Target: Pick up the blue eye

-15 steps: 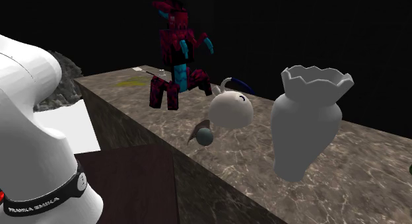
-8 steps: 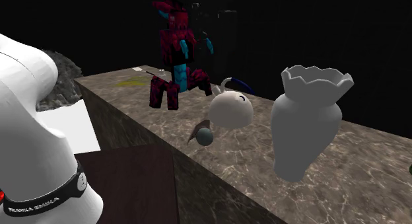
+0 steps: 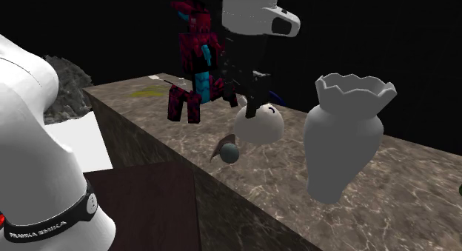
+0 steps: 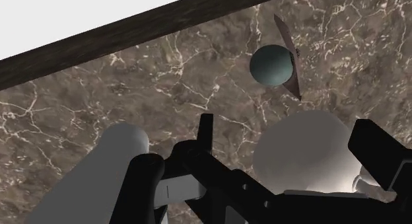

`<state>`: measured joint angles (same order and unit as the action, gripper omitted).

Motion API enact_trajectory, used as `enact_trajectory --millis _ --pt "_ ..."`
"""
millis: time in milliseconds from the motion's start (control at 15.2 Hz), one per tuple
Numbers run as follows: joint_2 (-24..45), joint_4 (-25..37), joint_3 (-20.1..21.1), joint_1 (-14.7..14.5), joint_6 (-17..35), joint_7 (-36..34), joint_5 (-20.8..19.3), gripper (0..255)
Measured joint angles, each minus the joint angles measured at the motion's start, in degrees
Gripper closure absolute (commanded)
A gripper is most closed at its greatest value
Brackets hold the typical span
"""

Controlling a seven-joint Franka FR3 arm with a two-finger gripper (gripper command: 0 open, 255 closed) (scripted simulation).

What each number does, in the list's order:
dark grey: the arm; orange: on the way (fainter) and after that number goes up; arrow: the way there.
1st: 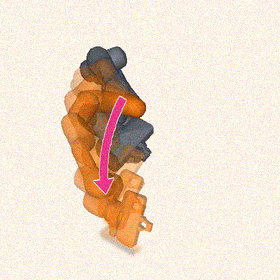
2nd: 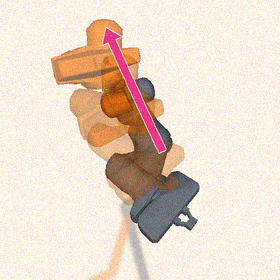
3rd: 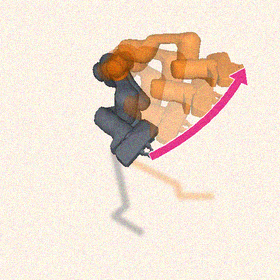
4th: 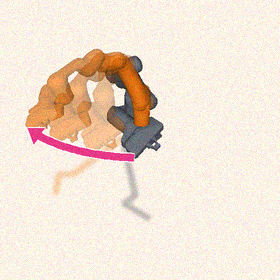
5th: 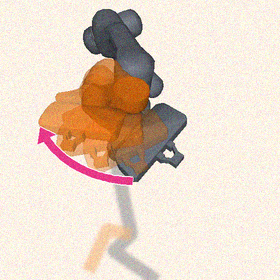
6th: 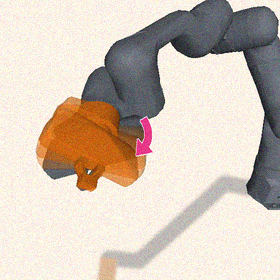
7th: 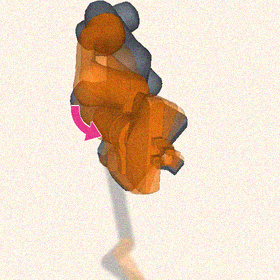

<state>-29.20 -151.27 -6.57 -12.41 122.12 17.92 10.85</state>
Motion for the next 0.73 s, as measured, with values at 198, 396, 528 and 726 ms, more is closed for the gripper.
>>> enact_trajectory --millis 198,396,528,726 --pt "5.1 -1.0 0.1 -3.2 5.3 3.6 3.1 0" --pt "11.5 -0.9 -0.5 -6.1 10.4 8.9 6.7 0" --pt "15.3 -0.7 -0.4 -8.2 13.4 12.2 9.6 0" --pt "21.5 0.1 -0.1 -11.0 17.5 18.0 14.5 0"
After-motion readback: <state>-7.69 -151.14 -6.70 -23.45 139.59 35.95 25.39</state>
